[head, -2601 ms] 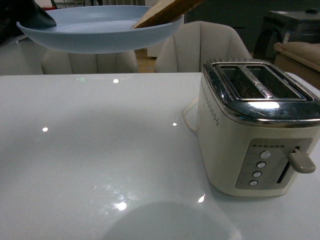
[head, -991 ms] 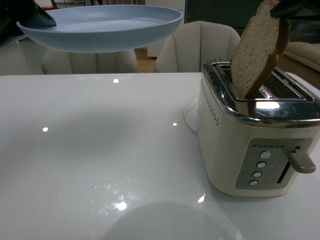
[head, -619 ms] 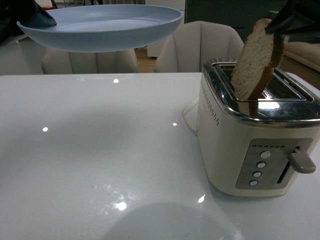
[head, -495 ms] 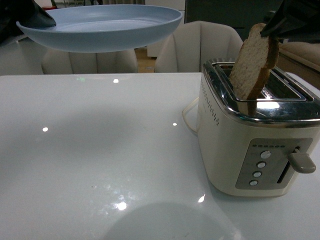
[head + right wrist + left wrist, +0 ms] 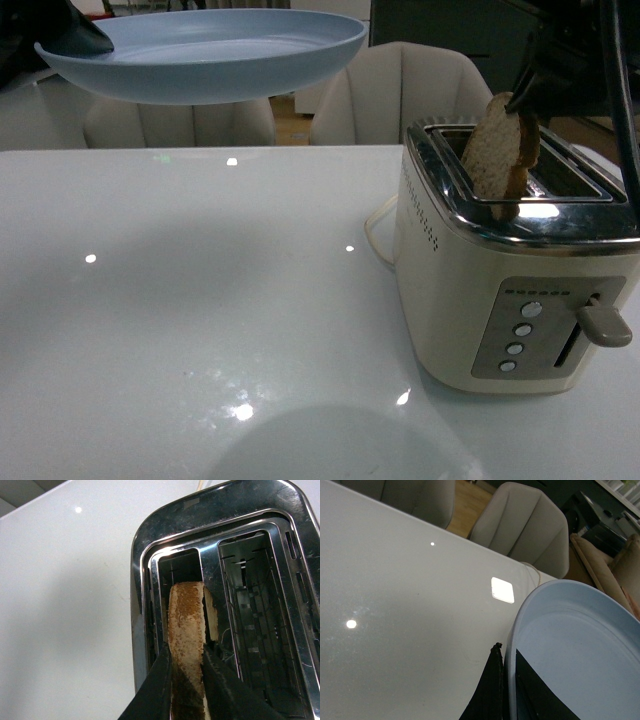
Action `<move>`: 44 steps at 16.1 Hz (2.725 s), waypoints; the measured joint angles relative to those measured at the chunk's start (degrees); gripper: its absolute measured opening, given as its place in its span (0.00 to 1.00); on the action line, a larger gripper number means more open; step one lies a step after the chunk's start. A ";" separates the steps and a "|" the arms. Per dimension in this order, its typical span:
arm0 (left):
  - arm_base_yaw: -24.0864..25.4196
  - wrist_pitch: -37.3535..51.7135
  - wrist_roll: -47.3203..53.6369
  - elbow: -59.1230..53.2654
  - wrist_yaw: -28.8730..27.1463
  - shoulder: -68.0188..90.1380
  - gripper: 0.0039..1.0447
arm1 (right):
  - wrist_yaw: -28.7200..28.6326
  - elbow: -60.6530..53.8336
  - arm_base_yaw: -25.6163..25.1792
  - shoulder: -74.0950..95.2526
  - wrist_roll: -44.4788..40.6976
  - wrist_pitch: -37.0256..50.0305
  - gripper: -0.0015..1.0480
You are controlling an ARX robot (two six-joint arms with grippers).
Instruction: Left arm holds plate, right arm toasts bread
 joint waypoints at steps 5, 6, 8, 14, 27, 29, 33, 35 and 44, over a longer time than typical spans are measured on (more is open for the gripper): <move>0.00 0.00 -0.02 0.00 -0.02 0.00 0.03 | -0.50 -0.57 -1.53 -0.24 0.61 0.42 0.66; 0.00 0.00 -0.02 0.00 -0.02 0.00 0.03 | -0.55 -0.57 -1.77 -0.48 0.61 0.35 0.77; 0.00 0.00 -0.02 0.00 -0.02 0.00 0.03 | -0.79 -0.50 -1.86 -1.01 0.81 0.20 0.96; 0.00 0.00 0.00 0.00 -0.02 0.00 0.03 | 0.20 -0.48 -1.79 -1.44 0.42 1.44 0.94; 0.00 0.00 -0.02 0.00 -0.02 0.00 0.03 | 21.51 -33.07 -9.27 -36.81 -27.15 26.40 0.94; 0.00 0.00 0.00 0.00 -0.02 0.00 0.03 | 18.14 -35.10 -10.43 -37.40 -27.26 31.08 0.91; 0.00 0.11 -0.02 0.00 0.00 0.00 0.03 | 5.66 -53.72 -11.10 -50.31 -27.10 44.85 0.46; 0.00 0.02 -0.02 0.00 -0.02 0.00 0.03 | 5.66 -59.21 -11.10 -56.96 -27.10 41.20 0.28; 0.00 0.02 -0.02 0.00 0.00 0.00 0.03 | 5.66 -72.72 -11.10 -84.32 -26.99 30.49 0.02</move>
